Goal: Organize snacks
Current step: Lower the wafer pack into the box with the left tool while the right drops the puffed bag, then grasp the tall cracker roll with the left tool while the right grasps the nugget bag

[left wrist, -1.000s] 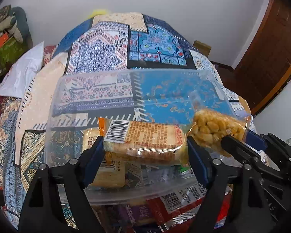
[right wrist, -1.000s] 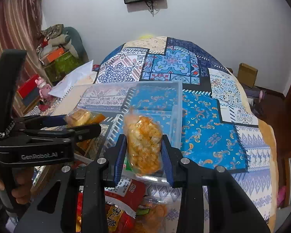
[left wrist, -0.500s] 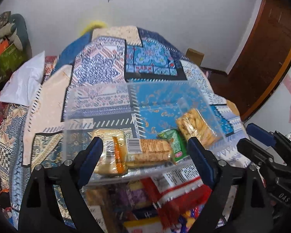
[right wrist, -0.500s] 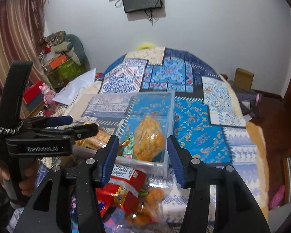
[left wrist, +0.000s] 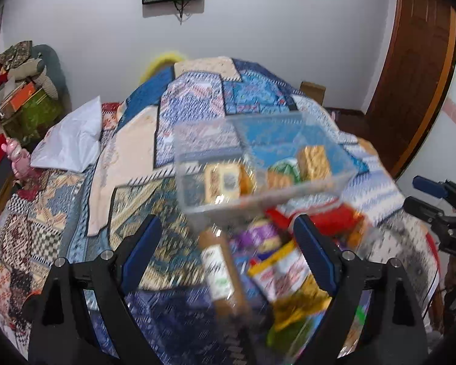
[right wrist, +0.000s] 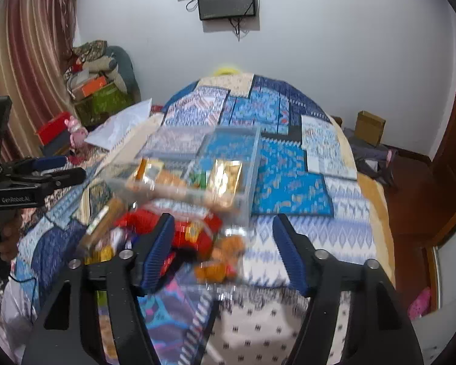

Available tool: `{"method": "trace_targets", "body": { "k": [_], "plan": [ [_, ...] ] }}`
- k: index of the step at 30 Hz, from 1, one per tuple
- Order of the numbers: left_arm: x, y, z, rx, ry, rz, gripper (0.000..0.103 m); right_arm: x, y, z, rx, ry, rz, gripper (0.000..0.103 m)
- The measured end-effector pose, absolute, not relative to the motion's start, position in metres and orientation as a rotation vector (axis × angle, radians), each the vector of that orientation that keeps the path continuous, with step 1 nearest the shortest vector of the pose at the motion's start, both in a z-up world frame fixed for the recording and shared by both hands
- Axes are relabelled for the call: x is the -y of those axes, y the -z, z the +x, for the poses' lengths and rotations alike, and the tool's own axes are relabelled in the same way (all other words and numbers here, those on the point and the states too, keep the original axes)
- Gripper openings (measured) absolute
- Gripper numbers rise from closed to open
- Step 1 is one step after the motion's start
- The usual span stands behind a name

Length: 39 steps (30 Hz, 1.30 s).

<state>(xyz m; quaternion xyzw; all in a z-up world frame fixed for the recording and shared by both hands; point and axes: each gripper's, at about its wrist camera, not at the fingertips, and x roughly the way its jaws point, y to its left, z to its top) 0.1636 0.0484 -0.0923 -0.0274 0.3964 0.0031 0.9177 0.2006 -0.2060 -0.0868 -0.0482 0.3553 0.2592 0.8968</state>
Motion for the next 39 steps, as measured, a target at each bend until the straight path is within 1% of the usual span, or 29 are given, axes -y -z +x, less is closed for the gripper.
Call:
{"method": "trace_targets", "body": {
  "k": [9,11,15,17,18,20,23,26,28,30,34,39],
  "plan": [
    [-0.063,0.145,0.155,-0.909,-0.038,-0.103,0.088,0.207,0.13,0.193,-0.854,-0.527,-0.126,0.067],
    [-0.066,0.155,0.161,-0.928,-0.044,-0.122,0.081,0.205,0.141,0.197,-0.886,-0.529,-0.135,0.067],
    [-0.068,0.169,0.172,-0.949,-0.037,-0.151,0.075,0.197,0.155,0.209,-0.918,-0.526,-0.14,0.067],
    [-0.067,0.177,0.178,-0.963,-0.021,-0.158,0.066,0.194,0.158,0.214,-0.927,-0.53,-0.135,0.067],
    [-0.066,0.18,0.18,-0.973,-0.012,-0.16,0.064,0.192,0.159,0.217,-0.932,-0.532,-0.133,0.067],
    [-0.063,0.189,0.184,-1.001,0.009,-0.163,0.056,0.187,0.163,0.224,-0.941,-0.544,-0.124,0.067],
    [-0.062,0.199,0.188,-1.025,0.029,-0.179,0.054,0.18,0.169,0.229,-0.952,-0.543,-0.14,0.067],
    [-0.06,0.2,0.189,-1.01,0.027,-0.174,0.054,0.175,0.177,0.233,-0.974,-0.55,-0.137,0.067],
    [-0.058,0.2,0.189,-1.003,0.031,-0.167,0.049,0.174,0.183,0.234,-0.992,-0.556,-0.128,0.067],
    [-0.056,0.2,0.188,-0.993,0.021,-0.153,0.047,0.177,0.185,0.232,-0.995,-0.558,-0.115,0.064],
    [-0.056,0.198,0.184,-0.982,0.018,-0.147,0.038,0.186,0.182,0.227,-0.991,-0.556,-0.08,0.059],
    [-0.057,0.196,0.172,-0.973,0.016,-0.147,0.037,0.203,0.178,0.219,-0.985,-0.531,-0.062,0.055]
  ]
}}
